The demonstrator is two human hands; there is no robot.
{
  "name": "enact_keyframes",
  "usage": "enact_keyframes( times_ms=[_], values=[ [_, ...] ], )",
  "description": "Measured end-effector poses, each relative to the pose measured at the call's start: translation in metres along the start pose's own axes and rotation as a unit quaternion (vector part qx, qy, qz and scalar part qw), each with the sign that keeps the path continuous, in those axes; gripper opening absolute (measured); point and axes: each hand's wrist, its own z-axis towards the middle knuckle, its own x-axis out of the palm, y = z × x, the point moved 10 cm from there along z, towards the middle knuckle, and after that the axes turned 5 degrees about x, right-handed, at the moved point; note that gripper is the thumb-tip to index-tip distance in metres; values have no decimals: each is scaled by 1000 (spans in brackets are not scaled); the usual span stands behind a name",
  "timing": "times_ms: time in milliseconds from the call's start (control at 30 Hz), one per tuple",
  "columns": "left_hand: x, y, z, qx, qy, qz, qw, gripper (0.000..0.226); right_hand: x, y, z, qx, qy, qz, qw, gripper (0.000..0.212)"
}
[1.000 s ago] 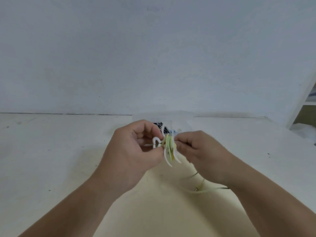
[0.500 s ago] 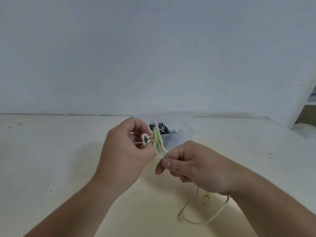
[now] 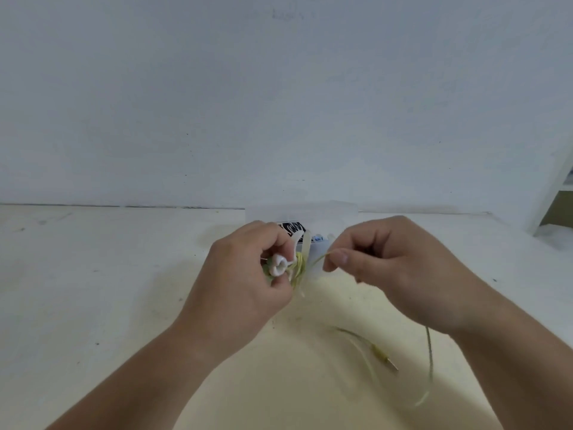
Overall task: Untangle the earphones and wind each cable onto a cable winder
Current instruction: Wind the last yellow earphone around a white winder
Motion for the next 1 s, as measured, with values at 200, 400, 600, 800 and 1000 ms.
enact_keyframes(
  times_ms=[200,400,600,800,1000],
  values=[
    [14,3,-4,-40,67,-64,995,31,-21,6,-1,-29,-139,-114,983,18],
    [28,-4,-6,-74,110,-209,969,20,-15,-12,7,31,-118,-81,989,23],
    [15,9,0,-114,9,-299,948,19,31,-30,11,93,38,-60,993,46],
    [2,27,-1,-147,-62,-252,954,18,66,-24,1,87,154,-17,984,26],
    [-4,28,1,-136,-58,-186,971,21,55,-18,1,64,137,-46,987,30]
  ],
)
